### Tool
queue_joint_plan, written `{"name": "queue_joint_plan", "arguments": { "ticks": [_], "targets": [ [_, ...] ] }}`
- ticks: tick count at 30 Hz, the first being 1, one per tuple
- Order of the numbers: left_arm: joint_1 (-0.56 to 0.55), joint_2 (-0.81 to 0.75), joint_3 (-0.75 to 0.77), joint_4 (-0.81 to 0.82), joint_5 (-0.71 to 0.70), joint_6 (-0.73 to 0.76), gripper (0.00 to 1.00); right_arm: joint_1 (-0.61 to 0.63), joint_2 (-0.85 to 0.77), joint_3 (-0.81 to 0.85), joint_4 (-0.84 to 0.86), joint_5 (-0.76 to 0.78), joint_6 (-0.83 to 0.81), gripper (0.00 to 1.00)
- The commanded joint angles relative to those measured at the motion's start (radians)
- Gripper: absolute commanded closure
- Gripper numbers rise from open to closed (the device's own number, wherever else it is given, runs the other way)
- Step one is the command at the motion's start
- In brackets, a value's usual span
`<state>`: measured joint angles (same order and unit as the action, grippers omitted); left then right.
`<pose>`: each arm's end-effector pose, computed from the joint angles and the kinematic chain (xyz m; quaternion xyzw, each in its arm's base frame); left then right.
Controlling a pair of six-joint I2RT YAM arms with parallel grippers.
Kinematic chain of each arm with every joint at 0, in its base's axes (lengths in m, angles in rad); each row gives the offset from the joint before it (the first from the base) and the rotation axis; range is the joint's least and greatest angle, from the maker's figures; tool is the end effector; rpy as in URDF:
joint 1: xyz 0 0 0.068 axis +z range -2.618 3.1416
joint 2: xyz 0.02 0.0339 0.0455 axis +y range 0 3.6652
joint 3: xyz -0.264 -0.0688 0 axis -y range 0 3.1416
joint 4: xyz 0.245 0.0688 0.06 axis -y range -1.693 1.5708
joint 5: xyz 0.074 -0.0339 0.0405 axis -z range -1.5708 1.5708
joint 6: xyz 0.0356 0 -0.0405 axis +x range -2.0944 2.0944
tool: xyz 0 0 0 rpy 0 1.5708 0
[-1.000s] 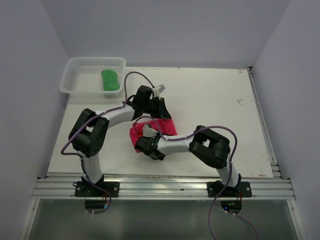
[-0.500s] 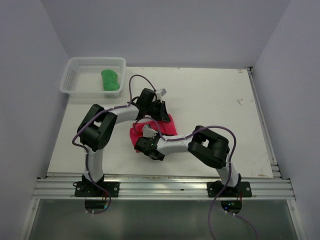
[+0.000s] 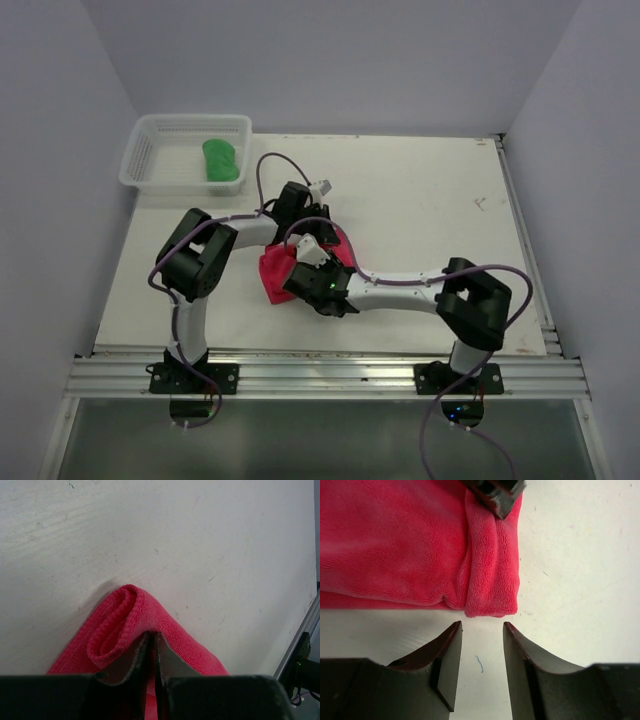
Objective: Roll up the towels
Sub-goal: Roll the towel
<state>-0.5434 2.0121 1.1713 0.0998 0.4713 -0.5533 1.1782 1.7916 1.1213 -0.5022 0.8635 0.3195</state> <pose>0.3502 -0.2304 0.1383 0.0897 0.8903 -0.3867 0.2231 0.1569 0.3082 0.1764 -0.2953 0.8439 -0.1781 0.4109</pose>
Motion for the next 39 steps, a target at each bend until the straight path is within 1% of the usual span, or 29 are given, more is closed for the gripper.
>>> {"name": "queue_joint_plan", "arguments": {
  "ticks": [1,3,5,6,8,9,10,11,12,13,14,19,20,21,24,26,29,35,39],
  "targets": [
    [0.005,0.014,-0.038,0.023,-0.075,0.036,0.88,0.005,-0.135,-0.05,0.077,-0.069,0.098,0.57],
    [0.003,0.011,-0.045,0.031,-0.076,0.038,0.88,0.005,-0.217,-0.086,0.122,-0.096,0.116,0.56],
    [0.003,0.011,-0.048,0.031,-0.076,0.036,0.88,-0.002,-0.277,-0.152,0.155,-0.147,0.127,0.55],
    [0.003,0.007,-0.051,0.032,-0.076,0.035,0.88,-0.009,-0.332,-0.193,0.184,-0.167,0.153,0.54],
    [0.003,-0.004,-0.064,0.041,-0.08,0.032,0.88,-0.069,-0.397,-0.239,0.223,-0.283,0.188,0.54],
    [0.003,-0.007,-0.065,0.043,-0.083,0.032,0.88,-0.101,-0.455,-0.286,0.272,-0.331,0.225,0.54],
    [0.003,-0.01,-0.065,0.041,-0.083,0.032,0.88,-0.179,-0.477,-0.307,0.301,-0.396,0.242,0.54],
    [0.003,-0.01,-0.065,0.041,-0.083,0.032,0.88,-0.221,-0.492,-0.324,0.33,-0.502,0.254,0.54],
    [0.003,-0.01,-0.065,0.041,-0.083,0.03,0.89,-0.256,-0.503,-0.339,0.365,-0.555,0.271,0.54],
    [0.005,-0.012,-0.065,0.041,-0.082,0.03,0.89,-0.326,-0.505,-0.341,0.375,-0.598,0.28,0.54],
    [0.003,-0.012,-0.064,0.043,-0.082,0.027,0.89,-0.362,-0.5,-0.336,0.384,-0.694,0.292,0.54],
    [0.002,-0.019,-0.064,0.044,-0.083,0.023,0.89,-0.543,-0.45,-0.328,0.453,-0.859,0.368,0.53],
    [0.002,-0.021,-0.061,0.043,-0.083,0.024,0.89,-0.563,-0.417,-0.327,0.458,-0.885,0.381,0.52],
    [0.002,-0.021,-0.058,0.04,-0.085,0.024,0.89,-0.584,-0.394,-0.328,0.482,-0.944,0.4,0.52],
    [0.002,-0.023,-0.052,0.031,-0.085,0.027,0.89,-0.65,-0.304,-0.319,0.525,-1.026,0.411,0.5],
    [0.003,-0.026,-0.053,0.031,-0.085,0.027,0.89,-0.661,-0.237,-0.308,0.55,-1.069,0.386,0.49],
    [0.002,-0.03,-0.055,0.028,-0.085,0.03,0.89,-0.666,-0.189,-0.29,0.577,-1.104,0.374,0.48],
    [0.002,-0.036,-0.048,0.02,-0.088,0.033,0.89,-0.67,-0.153,-0.285,0.623,-1.132,0.406,0.48],
    [0.002,-0.041,-0.048,0.017,-0.088,0.033,0.89,-0.672,-0.15,-0.296,0.64,-1.12,0.418,0.48]
  ]
}}
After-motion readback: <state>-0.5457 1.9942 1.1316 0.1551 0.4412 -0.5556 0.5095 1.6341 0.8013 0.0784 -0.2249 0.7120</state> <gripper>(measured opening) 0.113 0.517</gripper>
